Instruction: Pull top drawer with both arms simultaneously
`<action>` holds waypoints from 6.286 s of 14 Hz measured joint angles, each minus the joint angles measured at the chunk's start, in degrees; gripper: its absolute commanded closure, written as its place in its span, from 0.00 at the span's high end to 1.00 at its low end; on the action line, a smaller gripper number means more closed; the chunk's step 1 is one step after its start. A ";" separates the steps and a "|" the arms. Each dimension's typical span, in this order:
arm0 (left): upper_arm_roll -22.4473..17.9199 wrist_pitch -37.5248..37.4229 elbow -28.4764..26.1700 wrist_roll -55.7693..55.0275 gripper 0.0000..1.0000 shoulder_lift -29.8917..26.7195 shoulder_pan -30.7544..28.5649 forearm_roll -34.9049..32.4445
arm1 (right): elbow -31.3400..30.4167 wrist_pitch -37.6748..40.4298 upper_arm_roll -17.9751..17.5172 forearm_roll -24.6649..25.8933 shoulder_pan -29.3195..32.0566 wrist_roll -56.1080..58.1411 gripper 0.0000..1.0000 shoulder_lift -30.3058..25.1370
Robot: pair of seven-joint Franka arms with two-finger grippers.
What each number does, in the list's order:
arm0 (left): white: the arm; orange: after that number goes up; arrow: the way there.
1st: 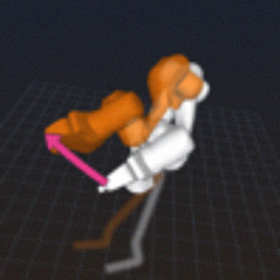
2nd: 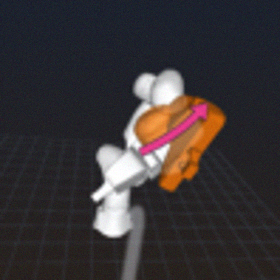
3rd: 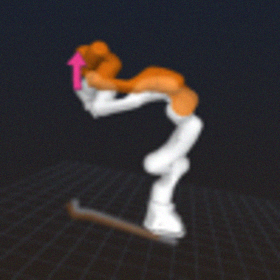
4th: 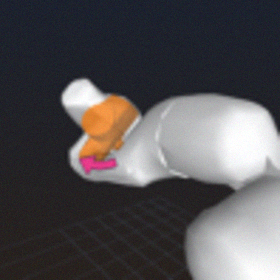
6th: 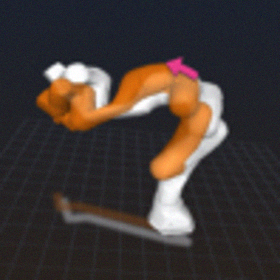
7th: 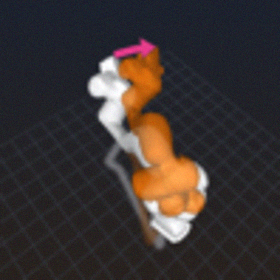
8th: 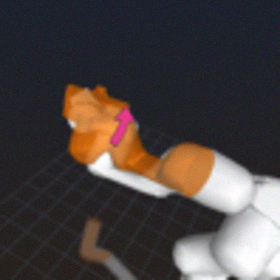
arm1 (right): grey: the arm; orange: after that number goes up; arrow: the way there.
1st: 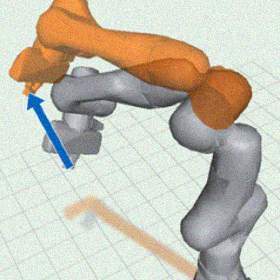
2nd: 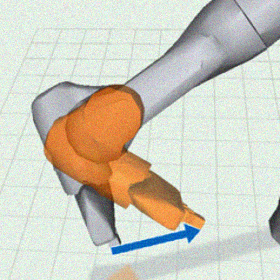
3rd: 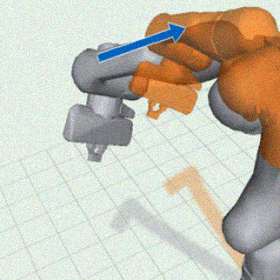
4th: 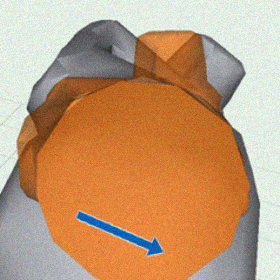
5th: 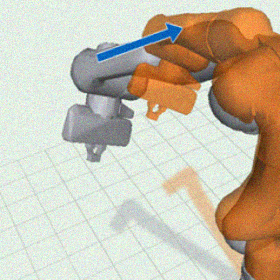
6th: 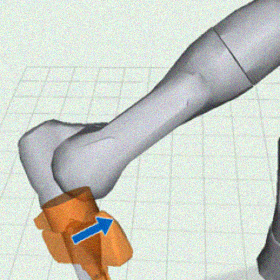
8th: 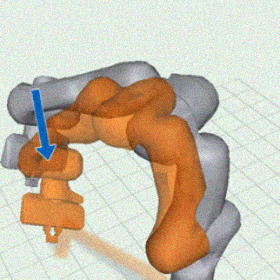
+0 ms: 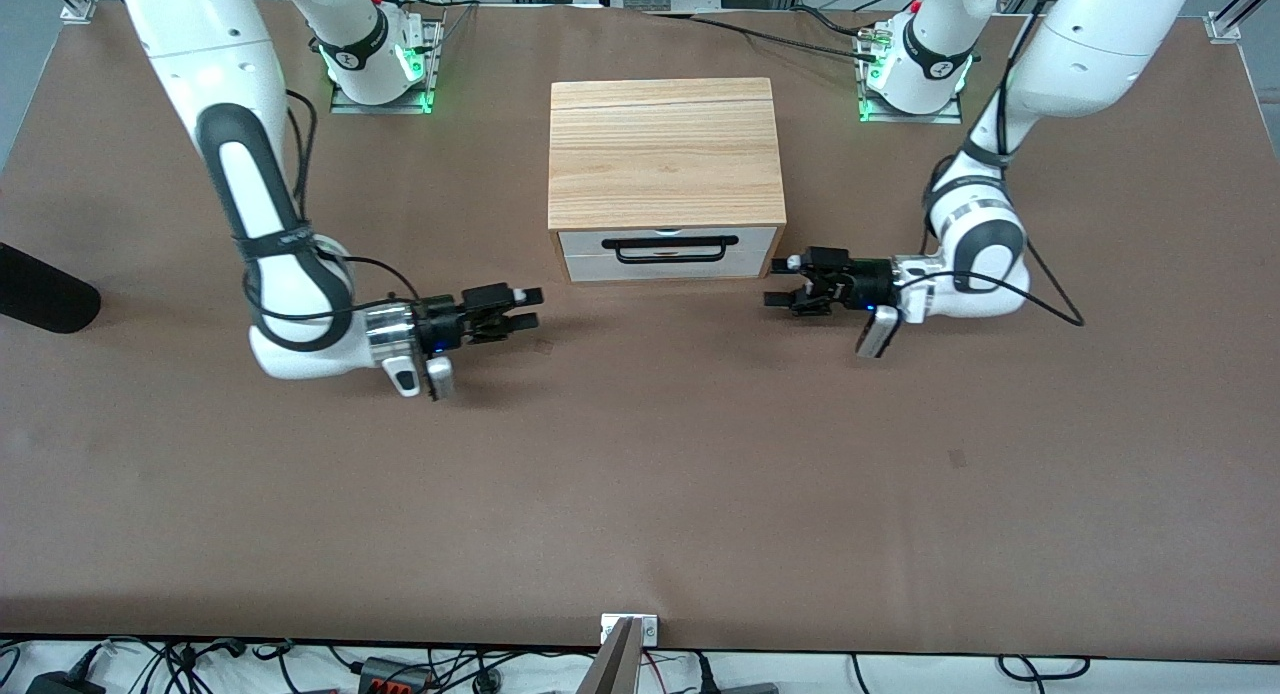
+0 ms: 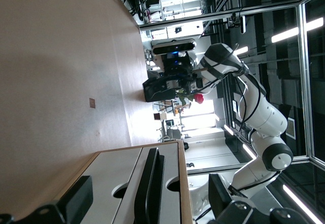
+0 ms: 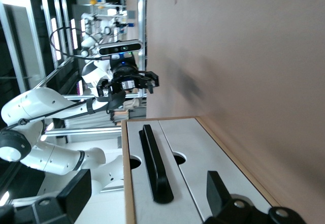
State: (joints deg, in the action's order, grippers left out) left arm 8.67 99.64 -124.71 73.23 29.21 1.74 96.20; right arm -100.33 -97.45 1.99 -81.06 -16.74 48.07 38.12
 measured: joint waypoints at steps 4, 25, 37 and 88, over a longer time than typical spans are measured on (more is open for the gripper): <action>2.43 0.56 -1.16 1.06 1.00 1.04 0.16 1.98 | -0.09 -0.02 -0.04 -1.43 -4.44 2.14 1.00 2.05; 5.83 0.43 -3.48 0.89 0.10 3.28 0.27 2.81 | -1.62 0.12 -0.97 -5.44 -9.56 4.34 0.52 3.35; 5.83 0.40 -3.49 0.78 0.01 3.40 0.25 2.85 | -1.92 0.71 -1.06 -5.82 -9.74 5.64 0.09 3.40; 4.05 -2.64 31.60 -17.96 1.00 8.49 -9.72 -40.43 | 22.63 -1.67 4.50 4.04 -3.62 -12.53 1.00 9.17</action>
State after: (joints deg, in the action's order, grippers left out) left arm 12.72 97.01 -93.11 55.28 37.70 -7.98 55.77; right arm -77.70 -99.12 6.49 -77.02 -20.36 35.54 47.29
